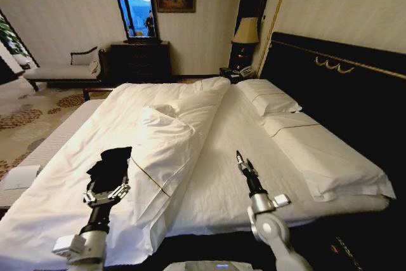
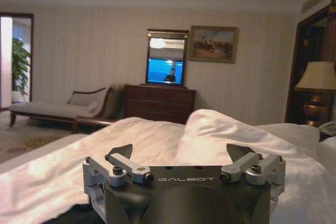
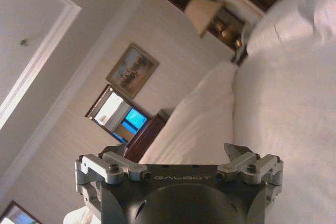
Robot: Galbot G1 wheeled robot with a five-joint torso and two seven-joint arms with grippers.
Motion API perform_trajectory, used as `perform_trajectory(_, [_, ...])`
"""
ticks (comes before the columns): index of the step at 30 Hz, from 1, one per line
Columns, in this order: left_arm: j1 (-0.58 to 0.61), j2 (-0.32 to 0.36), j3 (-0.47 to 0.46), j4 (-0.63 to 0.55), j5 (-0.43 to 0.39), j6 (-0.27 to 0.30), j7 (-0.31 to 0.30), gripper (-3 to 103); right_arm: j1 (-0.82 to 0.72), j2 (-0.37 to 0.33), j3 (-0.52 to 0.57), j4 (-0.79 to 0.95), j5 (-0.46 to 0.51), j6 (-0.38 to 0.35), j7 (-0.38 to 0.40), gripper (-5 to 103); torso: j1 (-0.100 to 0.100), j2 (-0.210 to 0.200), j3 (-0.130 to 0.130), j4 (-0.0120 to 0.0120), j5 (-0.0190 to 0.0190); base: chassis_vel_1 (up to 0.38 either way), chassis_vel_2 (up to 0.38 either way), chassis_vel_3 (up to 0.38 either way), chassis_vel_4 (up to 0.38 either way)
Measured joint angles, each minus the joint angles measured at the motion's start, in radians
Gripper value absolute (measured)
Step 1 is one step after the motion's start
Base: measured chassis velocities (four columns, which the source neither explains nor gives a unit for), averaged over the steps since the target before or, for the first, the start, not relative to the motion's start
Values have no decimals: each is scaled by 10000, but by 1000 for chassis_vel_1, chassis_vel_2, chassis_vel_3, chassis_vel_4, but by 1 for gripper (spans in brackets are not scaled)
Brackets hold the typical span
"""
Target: Fold the clothes on the bed.
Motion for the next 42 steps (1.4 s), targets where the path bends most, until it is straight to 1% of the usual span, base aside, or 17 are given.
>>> perform_trajectory(2, [114, -47, -120, -6, 11, 4, -2, 100, 932, -19, -440, -690, 667, -232, 100, 100, -1, 0, 0, 1, -1, 0, 0, 0, 0])
perform_trajectory(3, [114, -47, -120, -6, 11, 4, -2, 100, 932, -19, -440, -690, 667, -232, 100, 100, -1, 0, 0, 1, -1, 0, 0, 0, 0])
perform_trajectory(7, [235, -175, -127, -11, 203, 74, -13, 100, 2951, 176, -972, -2234, 1793, -730, 562, 100, 0, 0, 0, 4, -1, 0, 0, 0, 0])
perform_trajectory(8, [235, -175, -127, -11, 203, 74, -13, 100, 2951, 176, -972, -2234, 1793, -730, 562, 100, 0, 0, 0, 4, -1, 0, 0, 0, 0])
perform_trajectory(9, [219, -210, -101, 8, 257, 104, -12, 100, 3307, 223, -1036, -2569, 2013, -850, 663, 100, 0, -1, 1, 6, -2, 0, 0, 0, 0])
perform_trajectory(12, [94, -329, 42, 161, 449, 198, -36, 100, 4379, 288, -1305, -3771, 2398, -1228, 745, 100, 0, -1, 1, 1, -3, 0, 0, 0, 0])
perform_trajectory(16, [10, -397, 139, 298, 569, 228, -54, 100, 5097, 301, -1566, -4623, 2454, -1551, 665, 100, 0, -1, 2, 0, 3, 0, 0, 0, 0])
perform_trajectory(18, [-100, -469, 227, 424, 697, 278, -80, 100, 5976, 340, -1870, -5527, 2546, -1728, 596, 100, 0, -1, 0, 2, -4, 0, 0, 0, 0])
perform_trajectory(19, [-100, -469, 227, 424, 697, 278, -80, 100, 5976, 340, -1870, -5527, 2546, -1728, 596, 100, 0, -1, 0, 2, -4, 0, 0, 0, 0])
perform_trajectory(21, [-183, -496, 276, 486, 749, 375, -99, 100, 6494, 376, -2116, -6098, 2649, -1863, 410, 100, 1, -1, 1, 1, -1, 0, 0, 0, 0])
perform_trajectory(23, [-264, -497, 287, 566, 780, 465, -128, 100, 6931, 472, -2382, -6653, 2680, -2029, 54, 100, 1, -1, 1, 1, -2, 0, 0, 0, 0])
perform_trajectory(24, [-264, -497, 287, 566, 780, 465, -128, 100, 6931, 472, -2382, -6653, 2680, -2029, 54, 100, 1, -1, 1, 1, -2, 0, 0, 0, 0])
perform_trajectory(29, [-266, -446, 181, 617, 746, 507, -157, 100, 7387, 881, -2771, -7343, 2568, -2321, -453, 100, 0, 0, 0, 1, 0, 0, 0, 0, 0])
perform_trajectory(34, [-212, -413, 104, 591, 668, 497, -162, 100, 7637, 1106, -3079, -7831, 2302, -2356, -788, 100, 1, 0, -1, 2, -1, 0, 0, 0, 0])
perform_trajectory(42, [-135, -401, 9, 571, 567, 431, -165, 100, 8033, 1411, -3474, -8403, 2207, -2507, -972, 100, 1, 0, -1, 1, -2, 0, 0, 0, 0])
